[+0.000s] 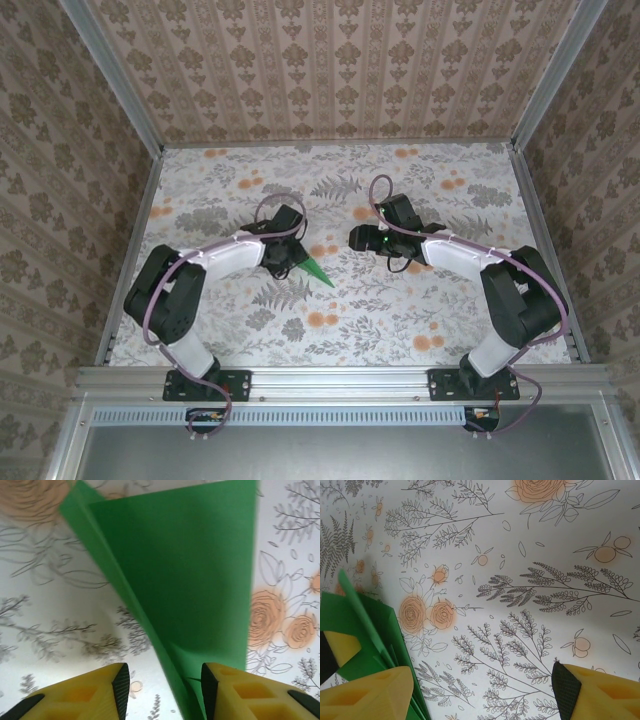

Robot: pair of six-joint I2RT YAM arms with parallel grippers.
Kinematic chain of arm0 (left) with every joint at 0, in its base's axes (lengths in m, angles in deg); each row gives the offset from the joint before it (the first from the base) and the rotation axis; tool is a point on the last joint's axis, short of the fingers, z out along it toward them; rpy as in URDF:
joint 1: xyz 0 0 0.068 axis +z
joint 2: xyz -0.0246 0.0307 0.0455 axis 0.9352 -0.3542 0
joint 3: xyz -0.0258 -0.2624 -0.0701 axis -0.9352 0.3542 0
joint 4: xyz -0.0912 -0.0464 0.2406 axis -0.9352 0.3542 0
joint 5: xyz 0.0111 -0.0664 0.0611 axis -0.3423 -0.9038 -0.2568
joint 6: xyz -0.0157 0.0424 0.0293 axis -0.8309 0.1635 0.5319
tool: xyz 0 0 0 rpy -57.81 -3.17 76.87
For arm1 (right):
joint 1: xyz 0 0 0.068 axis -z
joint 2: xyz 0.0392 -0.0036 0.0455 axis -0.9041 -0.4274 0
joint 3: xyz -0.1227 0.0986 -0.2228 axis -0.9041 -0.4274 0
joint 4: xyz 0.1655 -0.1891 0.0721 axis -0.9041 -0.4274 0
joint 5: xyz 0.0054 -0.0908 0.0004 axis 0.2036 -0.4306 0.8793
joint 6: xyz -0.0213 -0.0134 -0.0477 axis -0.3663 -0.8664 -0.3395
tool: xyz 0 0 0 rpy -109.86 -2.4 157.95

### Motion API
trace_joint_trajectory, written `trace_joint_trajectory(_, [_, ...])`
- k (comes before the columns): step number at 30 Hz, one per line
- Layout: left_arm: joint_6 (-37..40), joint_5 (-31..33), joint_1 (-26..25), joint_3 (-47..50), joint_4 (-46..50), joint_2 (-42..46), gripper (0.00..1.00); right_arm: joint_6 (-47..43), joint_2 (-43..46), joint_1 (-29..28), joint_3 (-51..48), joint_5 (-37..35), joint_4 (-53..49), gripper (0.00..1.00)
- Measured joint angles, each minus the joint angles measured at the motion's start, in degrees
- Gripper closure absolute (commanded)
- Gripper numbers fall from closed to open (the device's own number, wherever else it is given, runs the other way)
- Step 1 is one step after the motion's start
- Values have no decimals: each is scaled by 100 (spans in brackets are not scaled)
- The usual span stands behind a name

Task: Fold a paper plane with a square sheet of paper (pick it up from the middle)
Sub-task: Turn over a paper plane at the center of the table.

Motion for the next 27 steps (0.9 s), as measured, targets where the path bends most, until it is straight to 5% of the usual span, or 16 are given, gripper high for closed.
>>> trace_joint_trajectory(13, [-157,-157,267,295,-555,105,95,44,-85,-7,7,2,-4,25])
trace_joint_trajectory(27, [728,-1569,267,302,-2485,461,100,175,682,138,-90,315,144,27])
